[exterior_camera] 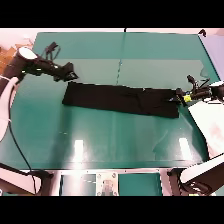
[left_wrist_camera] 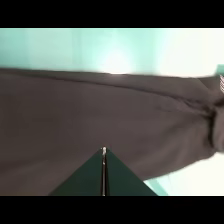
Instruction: Fold the shirts.
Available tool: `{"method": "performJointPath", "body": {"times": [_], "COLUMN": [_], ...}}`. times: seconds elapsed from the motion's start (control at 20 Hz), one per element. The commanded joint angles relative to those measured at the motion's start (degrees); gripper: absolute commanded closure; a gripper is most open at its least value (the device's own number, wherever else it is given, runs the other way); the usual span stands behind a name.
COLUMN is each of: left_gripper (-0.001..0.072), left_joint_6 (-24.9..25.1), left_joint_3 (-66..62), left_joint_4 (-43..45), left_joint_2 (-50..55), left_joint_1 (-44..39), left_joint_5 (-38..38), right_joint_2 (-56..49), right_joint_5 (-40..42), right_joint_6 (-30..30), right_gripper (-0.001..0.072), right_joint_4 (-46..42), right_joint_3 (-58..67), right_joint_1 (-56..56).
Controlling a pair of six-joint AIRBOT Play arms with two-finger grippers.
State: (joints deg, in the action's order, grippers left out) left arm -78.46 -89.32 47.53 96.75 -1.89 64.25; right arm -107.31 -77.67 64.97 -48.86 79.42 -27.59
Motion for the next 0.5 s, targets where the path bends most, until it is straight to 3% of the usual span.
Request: {"method": "performJointPath", "body": {"times": [0.0, 0.3, 0.45], "left_gripper": [0.0679, 0.0679, 0.0679], "left_joint_6": [2.54, 2.43, 2.49], "left_joint_3": [0.20, 0.26, 0.00], "left_joint_4": [0.07, -0.04, -5.07], "left_joint_2": [0.04, 6.93, 12.61], "left_joint_1": [-6.91, -23.54, -31.56], "left_joint_5": [-5.95, -20.52, -28.87], "right_joint_2": [1.97, 15.19, 21.44], "right_joint_5": [-3.72, -13.60, -16.76], "right_joint_6": [2.64, 9.99, 13.16], "right_gripper": [0.0697, 0.0697, 0.0697], "right_joint_4": [0.72, 3.93, 8.02], "right_joint_3": [2.97, 12.11, 15.91], "right_joint_1": [0.59, 2.25, 5.20]}}
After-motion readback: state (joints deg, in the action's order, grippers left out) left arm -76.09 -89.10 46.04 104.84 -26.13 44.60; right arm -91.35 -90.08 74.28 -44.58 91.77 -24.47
